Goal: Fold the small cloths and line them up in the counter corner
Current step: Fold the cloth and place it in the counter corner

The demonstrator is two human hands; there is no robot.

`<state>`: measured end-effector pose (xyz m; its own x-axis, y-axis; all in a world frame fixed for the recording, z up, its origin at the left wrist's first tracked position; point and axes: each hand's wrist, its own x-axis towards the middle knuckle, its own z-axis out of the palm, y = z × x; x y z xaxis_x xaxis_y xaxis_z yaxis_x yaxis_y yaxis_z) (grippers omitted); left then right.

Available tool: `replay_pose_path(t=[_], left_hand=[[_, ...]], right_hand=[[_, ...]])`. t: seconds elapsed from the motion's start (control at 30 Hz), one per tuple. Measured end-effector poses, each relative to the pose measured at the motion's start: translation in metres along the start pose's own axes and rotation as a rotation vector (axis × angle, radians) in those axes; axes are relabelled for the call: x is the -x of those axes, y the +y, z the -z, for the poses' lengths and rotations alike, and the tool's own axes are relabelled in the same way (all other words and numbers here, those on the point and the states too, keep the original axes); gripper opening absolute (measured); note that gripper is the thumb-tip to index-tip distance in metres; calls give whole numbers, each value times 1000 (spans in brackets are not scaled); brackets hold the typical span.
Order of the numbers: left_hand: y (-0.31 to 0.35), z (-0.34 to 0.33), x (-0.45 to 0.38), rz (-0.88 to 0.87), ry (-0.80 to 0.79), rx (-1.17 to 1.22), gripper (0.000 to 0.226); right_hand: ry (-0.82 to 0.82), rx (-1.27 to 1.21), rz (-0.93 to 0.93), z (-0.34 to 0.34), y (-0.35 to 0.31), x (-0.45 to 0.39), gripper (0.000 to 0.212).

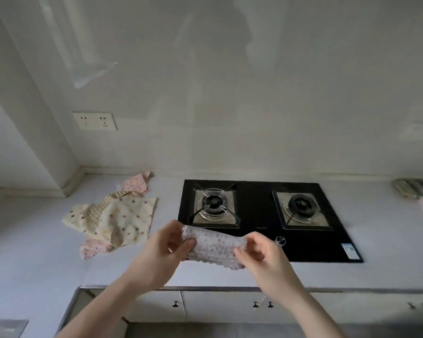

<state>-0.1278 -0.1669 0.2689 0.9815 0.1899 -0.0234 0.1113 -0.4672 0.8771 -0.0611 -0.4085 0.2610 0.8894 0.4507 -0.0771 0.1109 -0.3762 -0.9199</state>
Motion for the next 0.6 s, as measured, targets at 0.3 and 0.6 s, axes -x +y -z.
replay_pose_path(t=[0.3,0.6], left_hand=[[98,-139,-71,-178,-285,10,9],[183,-319,-122,-202,-363,1,7]], right_hand=[[280,-32,-125,145,65,49,6],[400,-9,-188,319,149,84,4]])
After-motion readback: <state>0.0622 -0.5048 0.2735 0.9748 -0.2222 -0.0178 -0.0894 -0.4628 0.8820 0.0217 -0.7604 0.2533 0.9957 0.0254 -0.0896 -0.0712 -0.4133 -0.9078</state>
